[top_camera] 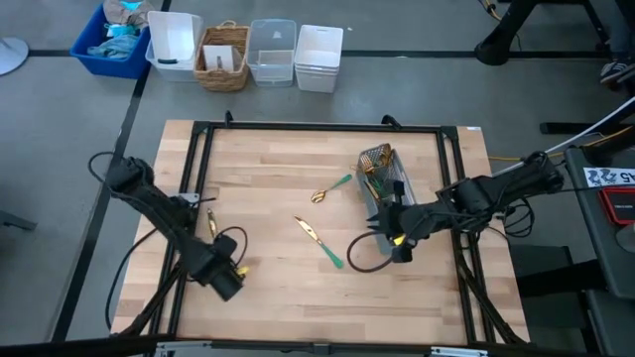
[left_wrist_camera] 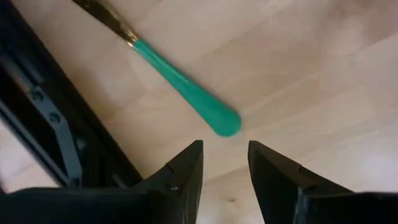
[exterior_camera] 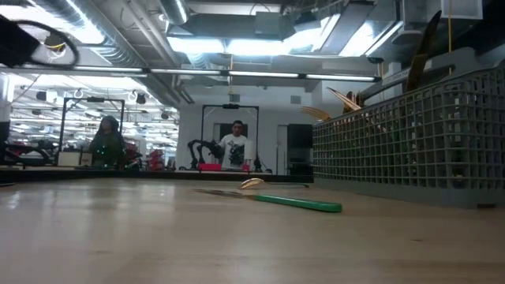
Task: Sort silverware
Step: Put the bottom left knife into the bottom section of the basket
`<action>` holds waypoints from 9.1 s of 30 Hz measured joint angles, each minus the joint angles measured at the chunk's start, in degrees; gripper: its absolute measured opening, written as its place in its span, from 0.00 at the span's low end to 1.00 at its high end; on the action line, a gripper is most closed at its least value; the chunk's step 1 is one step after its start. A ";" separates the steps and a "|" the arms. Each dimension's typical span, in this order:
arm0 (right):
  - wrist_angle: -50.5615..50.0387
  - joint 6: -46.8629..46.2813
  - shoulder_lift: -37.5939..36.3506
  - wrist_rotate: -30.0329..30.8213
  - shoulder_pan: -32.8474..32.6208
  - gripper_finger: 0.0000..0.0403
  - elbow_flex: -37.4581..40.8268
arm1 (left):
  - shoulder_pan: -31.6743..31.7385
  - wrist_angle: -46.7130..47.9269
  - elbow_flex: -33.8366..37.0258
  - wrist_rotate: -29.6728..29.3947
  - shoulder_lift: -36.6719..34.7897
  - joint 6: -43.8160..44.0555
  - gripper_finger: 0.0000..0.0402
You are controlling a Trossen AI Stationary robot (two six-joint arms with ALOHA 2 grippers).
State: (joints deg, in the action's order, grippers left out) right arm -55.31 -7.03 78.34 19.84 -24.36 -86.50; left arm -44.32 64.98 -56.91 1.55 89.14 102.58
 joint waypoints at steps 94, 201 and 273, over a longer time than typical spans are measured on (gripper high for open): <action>2.99 -0.63 5.63 -8.19 -0.04 0.15 2.82 | 4.33 -37.39 21.84 -14.05 -9.81 14.32 0.10; 54.77 -15.45 17.62 -2.41 7.67 0.16 21.35 | 24.55 -96.03 21.88 -18.30 2.12 -38.24 0.10; 61.61 -19.68 27.61 -9.97 8.35 0.01 21.29 | 24.18 -95.42 21.88 -17.86 2.19 -61.03 0.10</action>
State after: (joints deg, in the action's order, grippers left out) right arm 6.30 -26.71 105.95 9.86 -16.01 -65.21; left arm -20.13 -30.44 -35.03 -16.31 91.33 41.55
